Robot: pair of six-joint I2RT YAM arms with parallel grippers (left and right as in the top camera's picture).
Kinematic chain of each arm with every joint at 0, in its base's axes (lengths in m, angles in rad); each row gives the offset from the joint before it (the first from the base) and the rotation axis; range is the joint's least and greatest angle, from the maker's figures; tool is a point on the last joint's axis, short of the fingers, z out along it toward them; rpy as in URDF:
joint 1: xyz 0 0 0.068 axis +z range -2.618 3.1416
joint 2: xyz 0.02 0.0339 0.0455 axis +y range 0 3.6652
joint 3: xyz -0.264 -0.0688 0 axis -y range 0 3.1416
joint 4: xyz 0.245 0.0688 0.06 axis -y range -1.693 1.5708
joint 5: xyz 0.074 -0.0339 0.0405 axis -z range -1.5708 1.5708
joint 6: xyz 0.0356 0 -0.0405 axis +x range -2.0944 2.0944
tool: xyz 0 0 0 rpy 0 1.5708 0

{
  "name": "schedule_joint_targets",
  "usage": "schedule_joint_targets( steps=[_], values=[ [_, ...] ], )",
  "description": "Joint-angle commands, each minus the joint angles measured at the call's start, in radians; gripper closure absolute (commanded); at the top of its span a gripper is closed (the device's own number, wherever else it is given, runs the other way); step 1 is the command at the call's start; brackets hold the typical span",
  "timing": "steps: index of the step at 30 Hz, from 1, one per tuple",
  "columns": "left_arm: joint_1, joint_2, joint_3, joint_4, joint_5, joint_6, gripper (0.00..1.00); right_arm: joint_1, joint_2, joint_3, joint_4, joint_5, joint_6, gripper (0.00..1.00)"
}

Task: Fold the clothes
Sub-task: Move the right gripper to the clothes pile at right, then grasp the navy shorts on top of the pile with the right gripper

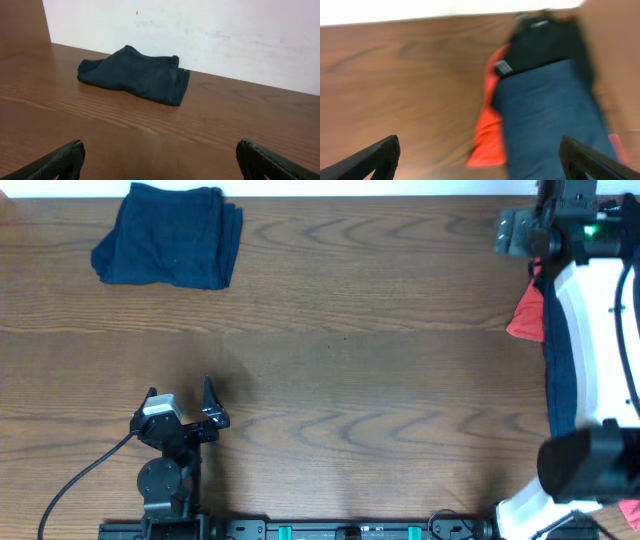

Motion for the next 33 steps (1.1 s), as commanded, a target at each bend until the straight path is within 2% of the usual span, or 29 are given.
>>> schedule_joint_targets(
  steps=[1, 9, 16, 30, 33],
  values=[
    [0.003, -0.007, -0.02, -0.037, -0.024, -0.009, 0.02, -0.057, 0.093, 0.031, 0.043, 0.165, -0.061, 0.01],
    [0.003, -0.007, -0.02, -0.037, -0.024, -0.009, 0.02, -0.166, 0.318, 0.031, 0.163, 0.174, -0.109, 0.01],
    [0.003, -0.007, -0.02, -0.037, -0.024, -0.009, 0.02, -0.19, 0.462, 0.031, 0.246, 0.173, -0.156, 0.01],
    [0.003, -0.007, -0.02, -0.037, -0.024, -0.009, 0.02, -0.198, 0.538, 0.03, 0.266, 0.177, -0.163, 0.04],
    [0.003, -0.007, -0.02, -0.037, -0.024, -0.009, 0.02, -0.201, 0.538, 0.029, 0.259, 0.169, -0.163, 0.1]
  ],
)
